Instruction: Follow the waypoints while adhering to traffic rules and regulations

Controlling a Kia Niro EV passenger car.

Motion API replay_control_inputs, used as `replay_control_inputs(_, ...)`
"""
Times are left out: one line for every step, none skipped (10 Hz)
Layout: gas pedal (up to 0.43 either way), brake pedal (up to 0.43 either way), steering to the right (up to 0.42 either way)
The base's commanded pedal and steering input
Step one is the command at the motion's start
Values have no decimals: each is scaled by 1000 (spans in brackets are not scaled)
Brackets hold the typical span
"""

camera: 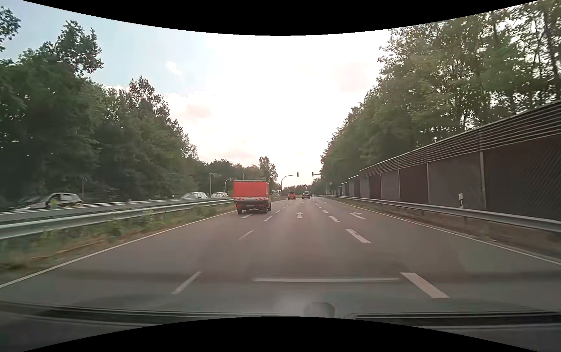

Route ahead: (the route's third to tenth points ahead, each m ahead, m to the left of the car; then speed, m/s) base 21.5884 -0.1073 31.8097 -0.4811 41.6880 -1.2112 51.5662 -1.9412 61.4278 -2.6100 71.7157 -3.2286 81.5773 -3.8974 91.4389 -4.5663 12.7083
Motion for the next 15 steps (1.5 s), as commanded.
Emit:
replay_control_inputs(260,0,2)
replay_control_inputs(228,0,2)
replay_control_inputs(228,0,3)
replay_control_inputs(220,0,3)
replay_control_inputs(220,0,3)
replay_control_inputs(220,0,4)
replay_control_inputs(220,0,4)
replay_control_inputs(220,0,5)
replay_control_inputs(209,0,4)
replay_control_inputs(169,0,4)
replay_control_inputs(157,0,5)
replay_control_inputs(157,0,4)
replay_control_inputs(157,0,4)
replay_control_inputs(157,0,5)
replay_control_inputs(157,0,7)
